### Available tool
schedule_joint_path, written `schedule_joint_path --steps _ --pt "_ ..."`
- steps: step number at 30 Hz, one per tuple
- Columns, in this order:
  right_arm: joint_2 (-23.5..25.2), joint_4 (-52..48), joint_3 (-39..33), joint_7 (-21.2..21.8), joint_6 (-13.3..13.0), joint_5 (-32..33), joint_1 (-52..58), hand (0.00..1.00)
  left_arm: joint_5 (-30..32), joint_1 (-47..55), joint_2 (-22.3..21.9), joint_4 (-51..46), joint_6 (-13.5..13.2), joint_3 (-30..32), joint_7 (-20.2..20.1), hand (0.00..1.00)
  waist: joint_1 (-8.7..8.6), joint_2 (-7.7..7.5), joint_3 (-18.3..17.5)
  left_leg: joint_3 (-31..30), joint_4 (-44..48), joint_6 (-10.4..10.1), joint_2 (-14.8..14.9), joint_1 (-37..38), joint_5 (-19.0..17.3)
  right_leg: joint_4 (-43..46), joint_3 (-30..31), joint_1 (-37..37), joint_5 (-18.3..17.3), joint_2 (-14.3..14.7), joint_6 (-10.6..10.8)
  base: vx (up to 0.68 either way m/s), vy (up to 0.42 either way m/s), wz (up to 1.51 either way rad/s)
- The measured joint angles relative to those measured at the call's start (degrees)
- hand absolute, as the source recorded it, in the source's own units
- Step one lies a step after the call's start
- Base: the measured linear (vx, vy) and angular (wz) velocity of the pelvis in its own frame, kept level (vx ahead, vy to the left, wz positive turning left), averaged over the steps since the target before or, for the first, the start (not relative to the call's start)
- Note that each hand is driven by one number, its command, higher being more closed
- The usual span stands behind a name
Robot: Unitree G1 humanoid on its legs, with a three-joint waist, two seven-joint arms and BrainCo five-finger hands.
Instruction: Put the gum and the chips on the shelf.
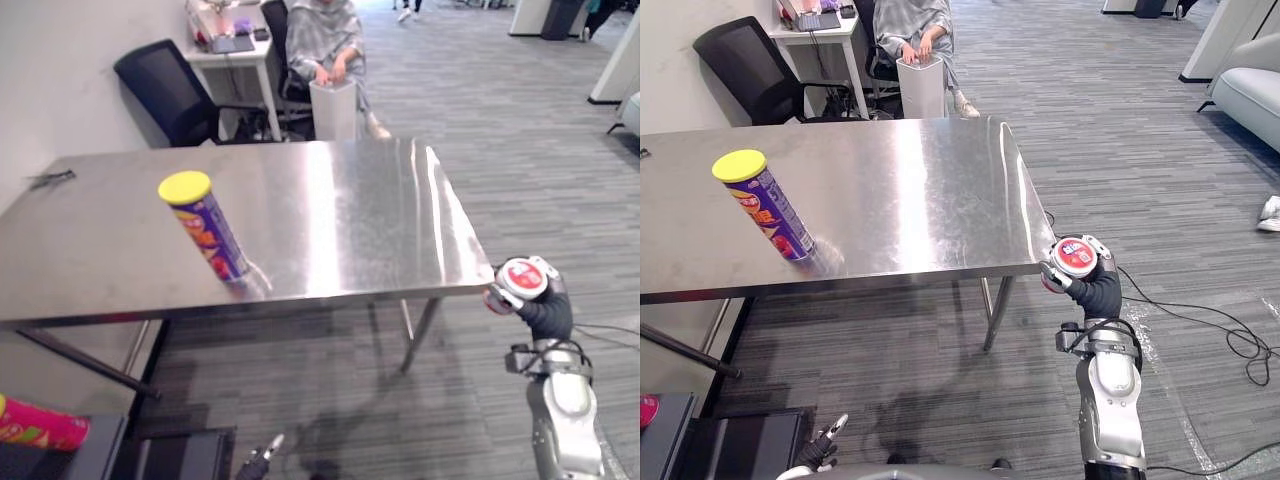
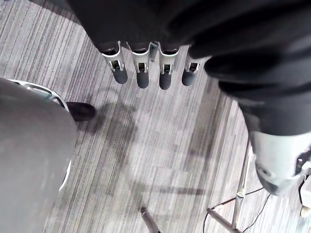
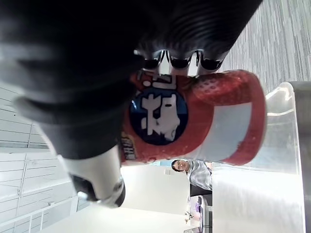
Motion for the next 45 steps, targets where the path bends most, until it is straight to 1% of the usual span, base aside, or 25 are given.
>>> schedule_joint_path --steps 4,6,9,10,13,14,15,16,17,18,19,20,21,22,24,25,26,27,29,33,35,37,39,41,45 --pt "0.0 -0.1 -0.6 0.4 0.0 0.0 1.3 1.0 0.0 -0.1 0.1 0.0 0.0 -0.7 0.0 0.0 -0.09 0.03 0.0 -0.9 0.5 0.1 0.0 -1.1 0.1 2.5 -0.6 -1.7 -1.0 -0.4 -0.3 0.0 0.004 0.13" --pt "0.0 -0.2 -1.5 0.6 0.1 0.0 1.2 1.0 -0.4 -1.5 0.6 -0.2 0.0 -2.5 -0.4 0.0 -0.2 -0.39 1.7 -2.1 9.3 0.4 1.1 -6.7 -3.2 9.8 -0.8 -5.9 -3.2 -1.2 -0.7 -0.04 -0.005 0.23" --pt "0.0 -0.3 -1.0 1.2 0.2 0.0 1.1 1.0 -1.2 -1.6 1.1 -1.1 0.0 -3.9 -2.0 0.0 -0.13 -0.48 3.2 -3.9 17.1 0.2 2.2 -9.8 -6.5 13.8 -1.5 -6.4 -6.0 -1.3 -1.2 -0.07 -0.02 0.21" --pt "0.0 -0.3 -0.5 1.2 0.2 0.0 1.0 1.0 -1.4 -1.6 1.4 -1.4 0.0 -4.5 -2.4 0.0 -0.15 -0.47 3.3 -4.5 17.9 0.2 2.2 -10.5 -6.6 14.0 -2.1 -6.5 -6.5 -1.4 -1.6 -0.1 -0.042 0.43" --pt "-0.2 -0.2 2.4 1.1 0.2 1.5 0.9 1.0 -4.2 -1.7 1.8 -1.5 0.0 -6.6 -3.9 0.0 -0.87 0.36 3.7 -11.0 17.1 -0.2 1.7 -14.1 -4.1 15.3 -8.4 -6.7 -7.4 -1.5 -2.9 -0.14 -0.075 1.03" --pt "-0.6 -0.1 3.2 1.1 0.2 1.7 -0.1 1.0 -5.1 -1.6 1.9 -1.5 0.1 -6.9 -4.3 0.0 -1.07 0.68 3.8 -14.2 13.9 -1.1 0.8 -15.0 -1.4 15.9 -11.7 -7.4 -7.9 -1.9 -3.6 -0.16 -0.117 1.49" --pt "-1.6 -0.1 4.6 1.1 0.2 1.7 -2.2 1.0 -5.1 -1.2 1.5 -2.2 0.0 -6.9 -4.4 0.0 -0.44 1.98 4.0 -17.4 10.4 -3.8 1.0 -15.8 1.4 17.2 -14.2 -8.7 -8.3 -1.0 -4.4 -0.2 -0.152 1.41" --pt "-1.9 -0.2 5.1 1.2 0.2 1.7 -3.1 1.0 -5.1 -1.2 1.6 -2.6 0.1 -6.9 -4.5 0.0 -0.12 1.81 3.9 -17.8 7.4 -4.8 1.5 -15.6 1.6 16.4 -15.0 -8.8 -8.2 0.1 -4.7 -0.21 -0.173 1.36" --pt "-2.1 -0.1 5.4 1.2 0.2 1.6 -4.8 1.0 -5.0 -1.8 2.6 -1.6 0.1 -6.2 -4.3 0.0 0.71 1.03 3.9 -12.6 5.0 -2.8 2.1 -15.8 -0.4 13.4 -18.4 -8.5 -7.4 -0.3 -6.9 -0.19 -0.143 1.45" --pt "-2.3 0.3 4.9 1.0 0.1 1.6 -6.4 1.0 -5.5 -2.5 2.6 -1.4 0.2 -4.8 -4.2 0.0 1.38 0.6 4.5 -4.2 13.2 3.0 4.2 -18.6 -0.9 14.4 -22.3 -9.1 -7.7 -2.2 -8.3 -0.18 -0.14 1.65" --pt "-2.5 0.8 4.7 0.8 0.2 1.6 -7.0 1.0 -5.5 -2.3 2.5 -1.5 0.2 -3.9 -4.2 0.0 1.68 0.38 4.6 1.8 21.4 4.5 5.8 -19.2 -0.9 15.7 -24.7 -8.9 -8.1 -3.6 -9.0 -0.13 -0.158 1.5" --pt "-2.5 0.9 4.6 0.6 0.2 1.5 -7.1 1.0 -5.5 -1.7 2.4 -1.5 0.2 -3.8 -4.0 0.0 1.57 0.49 4.7 6.5 28.4 4.8 8.0 -17.9 -2.9 16.0 -27.4 -7.8 -8.3 -4.2 -9.2 -0.06 -0.133 1.24" --pt "-2.5 0.9 4.7 0.4 0.2 1.5 -7.0 1.0 -5.5 -1.2 2.3 -1.5 0.2 -3.9 -4.0 0.0 1.38 0.96 4.5 8.6 31.3 4.5 9.3 -16.8 -5.2 16.1 -29.4 -6.9 -8.4 -4.5 -9.4 -0.12 -0.103 1.56" --pt "-2.5 0.9 4.2 -0.2 0.1 1.2 -6.3 1.0 -5.4 -0.5 1.8 -1.3 0.3 -3.8 -4.0 0.0 1.11 1.96 4.0 10.7 35.8 4.2 11.9 -14.2 -8.3 16.2 -34.1 -5.9 -8.5 -5.4 -9.5 -0.12 -0.012 1.57" --pt "-2.4 0.9 2.8 -0.4 0.2 1.1 -6.0 1.0 -5.0 -0.4 1.6 -1.3 1.2 -3.8 -4.1 0.0 0.49 2.52 3.7 11.6 35.6 3.3 13.3 -11.8 -8.9 17.2 -39.5 -5.6 -8.5 -7.5 -9.5 -0.14 0.106 1.85" --pt "-2.4 0.9 1.3 -0.5 0.2 1.1 -6.0 1.0 -4.3 -0.3 1.4 -1.1 1.3 -3.6 -4.3 0.0 -0.12 3.29 3.3 12.3 31.7 3.0 14.0 -10.3 -9.0 18.2 -44.3 -5.6 -8.3 -9.2 -9.0 -0.11 0.148 1.61" --pt "-2.4 0.9 1.0 -0.5 0.2 1.1 -6.0 1.0 -4.2 -0.3 1.4 -1.1 1.3 -3.6 -4.4 0.0 -0.16 3.75 3.0 12.5 30.5 2.8 14.0 -10.2 -9.0 18.2 -45.1 -5.6 -8.1 -9.4 -8.7 -0.12 0.222 1.68" --pt "-2.3 0.9 -0.2 -0.6 0.2 1.1 -6.0 1.0 -3.5 -0.4 1.4 -0.8 1.3 -2.9 -4.5 0.0 -0.24 4.39 2.6 14.2 26.8 1.8 12.7 -10.3 -9.6 18.5 -48.3 -5.6 -7.3 -10.5 -7.5 -0.07 0.168 1.09" --pt "-2.2 1.1 -0.4 -0.3 0.3 1.0 -6.1 1.0 -2.5 -0.3 2.0 0.1 1.3 -1.4 -4.4 0.0 -0.04 3.55 2.5 14.4 22.6 1.4 10.1 -11.8 -9.5 17.9 -52.9 -5.4 -5.7 -11.8 -6.2 -0.09 0.242 1.28" --pt "-2.0 1.4 0.3 -0.1 0.3 1.0 -7.1 1.0 -1.9 0.5 2.2 0.6 1.8 0.1 -4.1 0.0 0.22 2.93 2.7 14.2 18.9 1.4 7.0 -13.2 -9.4 18.0 -56.4 -5.3 -2.8 -13.6 -6.2 -0.04 0.24 0.63" --pt "-1.8 2.4 0.1 -0.4 0.5 0.9 -6.6 1.0 -0.4 0.4 2.3 0.9 2.0 0.1 -3.8 0.0 0.18 2.57 3.0 13.3 18.8 1.6 6.1 -13.2 -9.3 18.0 -56.4 -4.7 -1.4 -14.3 -6.6 -0.02 0.18 0.26" --pt "-0.2 2.8 0.0 -1.0 1.0 0.3 -6.0 1.0 -0.1 -0.5 2.8 0.8 1.9 0.0 -3.7 0.0 0.15 1.62 3.5 12.8 18.8 1.8 5.6 -13.2 -9.3 17.9 -56.2 -4.2 -0.5 -14.8 -6.3 -0.04 0.165 0.19" --pt "1.0 2.9 0.4 -1.3 1.0 -1.4 -5.9 1.0 -0.2 -0.8 3.4 -0.2 1.2 0.1 -3.2 0.0 0.78 -0.1 4.6 12.8 17.9 2.1 4.7 -13.1 -9.1 16.9 -55.5 -4.6 0.2 -14.8 -5.7 -0.05 0.115 0.01" --pt "1.2 3.5 0.4 -1.4 1.0 -1.4 -5.7 1.0 -0.5 -0.8 3.3 -0.4 1.2 0.1 -2.8 0.0 1.54 -0.68 5.0 12.9 16.6 2.6 3.9 -12.8 -8.6 15.7 -54.0 -4.8 0.7 -14.7 -5.1 -0.06 0.072 -0.01" --pt "1.1 5.2 0.7 -1.2 1.1 -1.8 -5.7 1.0 -1.0 0.5 2.4 -0.4 1.2 0.5 -2.5 0.0 2.75 -0.45 5.4 12.9 11.1 2.0 2.1 -10.9 -6.5 13.9 -50.8 -5.4 1.7 -14.1 -4.9 -0.06 0.028 -0.03"
